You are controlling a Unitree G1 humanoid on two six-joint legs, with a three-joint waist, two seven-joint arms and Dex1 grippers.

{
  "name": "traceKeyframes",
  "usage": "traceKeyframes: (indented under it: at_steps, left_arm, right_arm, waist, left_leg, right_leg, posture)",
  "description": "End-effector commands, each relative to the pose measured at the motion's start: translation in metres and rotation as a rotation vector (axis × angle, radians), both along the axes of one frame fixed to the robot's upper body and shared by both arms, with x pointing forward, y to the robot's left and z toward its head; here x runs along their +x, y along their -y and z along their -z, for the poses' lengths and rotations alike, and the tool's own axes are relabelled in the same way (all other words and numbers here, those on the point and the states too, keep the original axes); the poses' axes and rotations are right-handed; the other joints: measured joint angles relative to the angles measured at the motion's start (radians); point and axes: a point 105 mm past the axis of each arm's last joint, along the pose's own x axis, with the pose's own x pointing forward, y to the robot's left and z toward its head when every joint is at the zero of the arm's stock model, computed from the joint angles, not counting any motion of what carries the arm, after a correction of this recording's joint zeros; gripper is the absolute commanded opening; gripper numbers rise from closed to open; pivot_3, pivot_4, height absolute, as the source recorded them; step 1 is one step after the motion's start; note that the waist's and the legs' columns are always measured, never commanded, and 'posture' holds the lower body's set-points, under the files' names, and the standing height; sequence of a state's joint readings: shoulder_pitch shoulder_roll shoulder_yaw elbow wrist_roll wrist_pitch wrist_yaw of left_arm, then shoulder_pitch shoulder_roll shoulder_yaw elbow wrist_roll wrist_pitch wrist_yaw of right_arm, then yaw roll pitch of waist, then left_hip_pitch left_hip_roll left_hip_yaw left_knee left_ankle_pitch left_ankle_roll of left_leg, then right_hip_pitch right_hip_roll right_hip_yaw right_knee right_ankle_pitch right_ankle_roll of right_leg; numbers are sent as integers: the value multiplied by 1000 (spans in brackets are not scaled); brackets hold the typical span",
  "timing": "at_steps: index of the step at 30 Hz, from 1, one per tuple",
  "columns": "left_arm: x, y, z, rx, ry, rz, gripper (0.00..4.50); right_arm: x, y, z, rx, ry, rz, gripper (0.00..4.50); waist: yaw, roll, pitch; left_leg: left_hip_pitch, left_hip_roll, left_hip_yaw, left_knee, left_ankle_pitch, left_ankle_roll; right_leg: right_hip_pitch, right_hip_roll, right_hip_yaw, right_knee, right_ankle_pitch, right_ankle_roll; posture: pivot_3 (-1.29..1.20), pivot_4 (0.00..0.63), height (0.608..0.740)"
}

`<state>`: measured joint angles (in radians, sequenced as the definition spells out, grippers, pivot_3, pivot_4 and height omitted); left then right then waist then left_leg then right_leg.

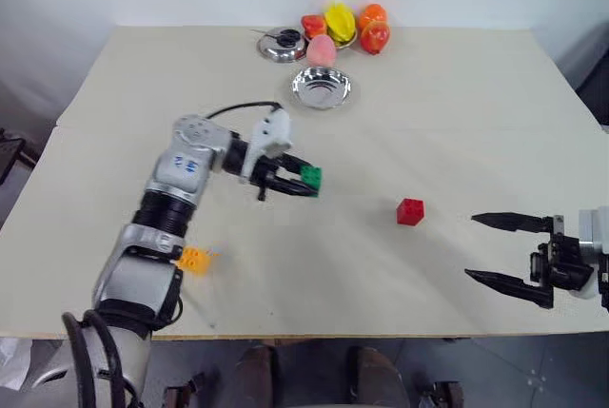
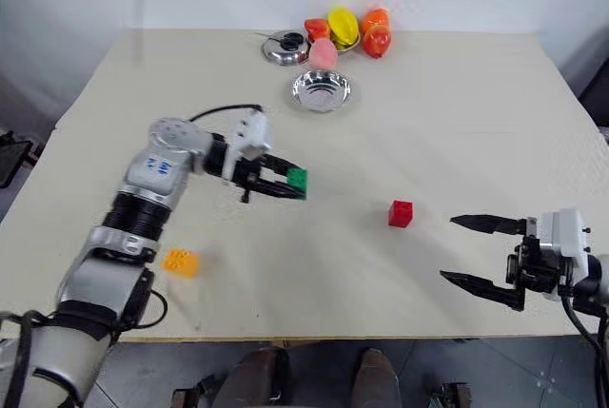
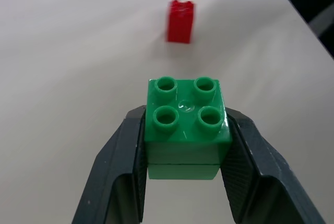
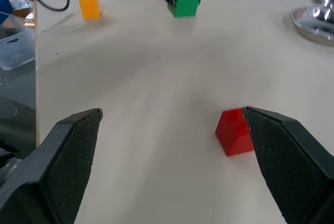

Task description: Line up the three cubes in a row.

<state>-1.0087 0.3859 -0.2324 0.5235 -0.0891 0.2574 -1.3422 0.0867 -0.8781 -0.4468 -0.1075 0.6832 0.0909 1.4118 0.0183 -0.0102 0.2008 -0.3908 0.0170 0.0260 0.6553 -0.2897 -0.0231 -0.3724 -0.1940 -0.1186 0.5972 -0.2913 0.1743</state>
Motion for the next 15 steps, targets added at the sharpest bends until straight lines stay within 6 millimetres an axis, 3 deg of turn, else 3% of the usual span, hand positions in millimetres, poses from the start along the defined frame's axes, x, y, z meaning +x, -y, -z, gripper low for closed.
traceKeyframes:
  at_steps: [1,5,15]
  left_arm:
    - [8,18,6,62,19,-62,1504]
    - [9,40,15,74,14,-79,1504]
    - [19,67,39,78,-15,-139,1504]
  right_arm:
    - [-4,-10,-12,10,63,-15,4500]
    - [-9,-15,-12,26,62,-8,4500]
    - [-14,-23,-8,53,54,5,4500]
  waist:
    - [1,0,0]
    - [8,0,0]
    - [20,-1,0]
  left_leg:
    - [0,0,0,0,0,0]
    - [-1,0,0,1,0,0]
    - [-3,0,0,5,-1,1]
  right_leg:
    - [0,0,0,0,0,0]
    - [0,0,0,0,0,0]
    - [0,0,0,-1,1,1]
  posture:
    - [0,150,740]
    - [0,150,740]
    - [0,150,740]
